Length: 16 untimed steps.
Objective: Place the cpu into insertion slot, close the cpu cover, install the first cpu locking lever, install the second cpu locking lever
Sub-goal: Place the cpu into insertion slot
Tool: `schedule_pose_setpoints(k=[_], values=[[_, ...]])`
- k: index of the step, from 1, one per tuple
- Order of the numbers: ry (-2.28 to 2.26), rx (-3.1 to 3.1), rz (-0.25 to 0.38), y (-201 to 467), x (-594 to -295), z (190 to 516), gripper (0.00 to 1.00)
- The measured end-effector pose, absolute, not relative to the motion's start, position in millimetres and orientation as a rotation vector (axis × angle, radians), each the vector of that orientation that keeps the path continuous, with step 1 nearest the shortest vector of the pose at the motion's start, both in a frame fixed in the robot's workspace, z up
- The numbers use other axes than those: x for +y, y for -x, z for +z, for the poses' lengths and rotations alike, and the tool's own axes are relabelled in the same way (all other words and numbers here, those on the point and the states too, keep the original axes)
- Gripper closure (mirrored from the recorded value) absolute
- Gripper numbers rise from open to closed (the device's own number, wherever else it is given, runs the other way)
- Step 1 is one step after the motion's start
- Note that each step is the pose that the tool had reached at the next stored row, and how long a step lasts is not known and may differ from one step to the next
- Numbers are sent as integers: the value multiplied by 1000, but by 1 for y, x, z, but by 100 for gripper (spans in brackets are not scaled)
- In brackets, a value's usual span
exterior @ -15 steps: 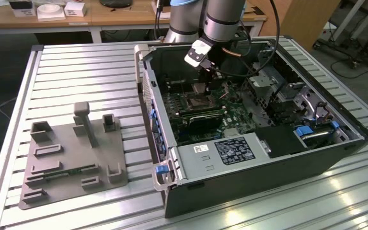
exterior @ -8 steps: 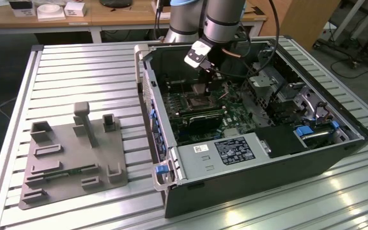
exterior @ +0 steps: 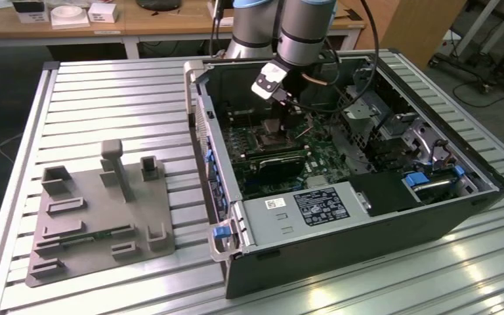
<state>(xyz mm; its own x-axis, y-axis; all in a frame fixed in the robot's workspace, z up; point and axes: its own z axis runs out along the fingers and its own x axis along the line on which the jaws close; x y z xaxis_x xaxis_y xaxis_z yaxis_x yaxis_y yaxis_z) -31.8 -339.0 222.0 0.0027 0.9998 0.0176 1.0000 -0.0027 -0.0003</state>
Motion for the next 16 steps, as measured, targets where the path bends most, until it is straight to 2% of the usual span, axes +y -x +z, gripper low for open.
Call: schedule_pose_setpoints(k=[16], values=[[2209, -2201, -3, 32, -338, 203, 46]])
